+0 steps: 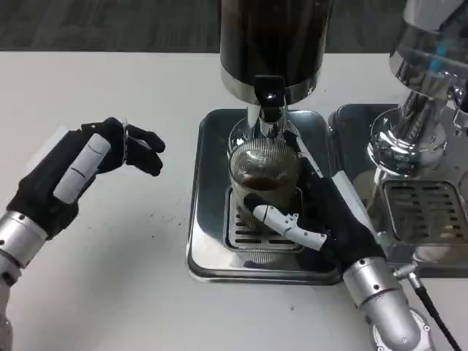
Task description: Grasp the cup under the faucet to collect the drink, then remove the cup.
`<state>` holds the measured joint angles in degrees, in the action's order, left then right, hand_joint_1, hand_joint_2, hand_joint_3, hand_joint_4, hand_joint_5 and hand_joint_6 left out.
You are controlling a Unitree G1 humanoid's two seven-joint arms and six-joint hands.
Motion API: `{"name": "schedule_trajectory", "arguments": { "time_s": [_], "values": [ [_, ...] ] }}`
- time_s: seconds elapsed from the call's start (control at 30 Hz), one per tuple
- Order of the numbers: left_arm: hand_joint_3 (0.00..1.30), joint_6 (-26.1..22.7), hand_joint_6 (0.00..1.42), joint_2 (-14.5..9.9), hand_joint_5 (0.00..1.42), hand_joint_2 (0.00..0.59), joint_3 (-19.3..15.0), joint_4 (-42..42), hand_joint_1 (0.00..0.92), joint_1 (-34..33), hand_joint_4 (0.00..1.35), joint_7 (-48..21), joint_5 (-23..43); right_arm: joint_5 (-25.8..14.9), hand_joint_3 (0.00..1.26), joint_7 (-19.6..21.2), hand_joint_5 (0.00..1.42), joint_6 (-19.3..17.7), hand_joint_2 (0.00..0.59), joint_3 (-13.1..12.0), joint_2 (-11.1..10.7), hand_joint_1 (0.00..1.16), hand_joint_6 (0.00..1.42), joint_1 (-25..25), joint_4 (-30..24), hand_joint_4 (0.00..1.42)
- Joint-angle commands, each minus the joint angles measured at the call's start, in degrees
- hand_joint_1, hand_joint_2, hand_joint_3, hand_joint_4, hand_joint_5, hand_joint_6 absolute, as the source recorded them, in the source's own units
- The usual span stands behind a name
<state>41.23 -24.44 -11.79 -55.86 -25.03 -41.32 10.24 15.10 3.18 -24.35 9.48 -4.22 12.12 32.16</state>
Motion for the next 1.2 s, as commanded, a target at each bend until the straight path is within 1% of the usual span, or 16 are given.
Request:
{"name": "schedule_trajectory", "arguments": {
  "time_s": [0.03, 0.2, 0.4, 0.53, 0.73, 0.93, 1.07, 1.1, 1.2],
  "values": [
    [0.69, 0.4, 0.56, -1.0, 0.67, 0.124, 0.7, -0.7, 0.0, 1.0, 0.71, 0.4, -1.3, -0.6, 0.0, 1.5, 0.0, -3.0, 0.223, -0.3, 1.1, 0.62, 0.05, 1.7, 3.9, 0.0],
    [0.7, 0.1, 0.57, -1.3, 0.68, 0.124, 0.6, -0.9, 0.0, 1.0, 0.71, 0.4, -1.3, -0.6, 0.0, 2.8, 0.0, -5.1, 0.221, -0.4, 1.9, 0.62, 0.07, 2.8, 7.4, 0.0],
    [0.7, 0.0, 0.58, -1.7, 0.69, 0.125, 0.6, -1.0, 0.0, 1.1, 0.72, 0.4, -1.4, 0.4, 0.0, 5.8, 0.08, -7.1, 0.218, 0.1, 2.9, 0.65, 0.11, 3.8, 11.0, 0.05],
    [0.7, 0.1, 0.58, -1.9, 0.69, 0.129, 0.6, -0.9, 0.0, 1.3, 0.72, 0.5, -1.4, 1.2, 0.08, 7.4, 0.14, -7.8, 0.224, 0.3, 3.3, 0.68, 0.17, 4.2, 12.3, 0.12],
    [0.7, 0.0, 0.6, -2.1, 0.7, 0.137, 0.6, -1.0, 0.0, 1.4, 0.73, 0.6, -1.3, 3.2, 0.16, 10.1, 0.24, -7.1, 0.217, 1.0, 3.4, 0.71, 0.27, 4.4, 12.9, 0.22],
    [0.71, -0.1, 0.6, -2.0, 0.71, 0.14, 0.7, -0.9, 0.0, 1.6, 0.74, 0.5, -1.3, 3.7, 0.21, 11.3, 0.34, -6.5, 0.214, 1.3, 3.9, 0.72, 0.37, 4.4, 13.5, 0.28],
    [0.71, -0.1, 0.61, -2.1, 0.71, 0.144, 0.8, -1.0, 0.0, 1.6, 0.74, 0.5, -1.4, 4.5, 0.23, 12.8, 0.39, -5.8, 0.212, 1.7, 4.0, 0.74, 0.43, 4.4, 13.3, 0.33],
    [0.71, -0.1, 0.61, -2.1, 0.71, 0.145, 0.8, -1.0, 0.0, 1.5, 0.74, 0.6, -1.4, 5.0, 0.26, 13.9, 0.42, -5.7, 0.21, 1.8, 4.1, 0.75, 0.48, 4.2, 13.2, 0.36],
    [0.71, 0.2, 0.61, -2.2, 0.71, 0.146, 0.8, -1.1, 0.0, 1.5, 0.75, 0.7, -1.6, 6.3, 0.3, 17.0, 0.48, -5.6, 0.212, 2.2, 4.5, 0.76, 0.58, 3.8, 13.0, 0.42]
  ]
}}
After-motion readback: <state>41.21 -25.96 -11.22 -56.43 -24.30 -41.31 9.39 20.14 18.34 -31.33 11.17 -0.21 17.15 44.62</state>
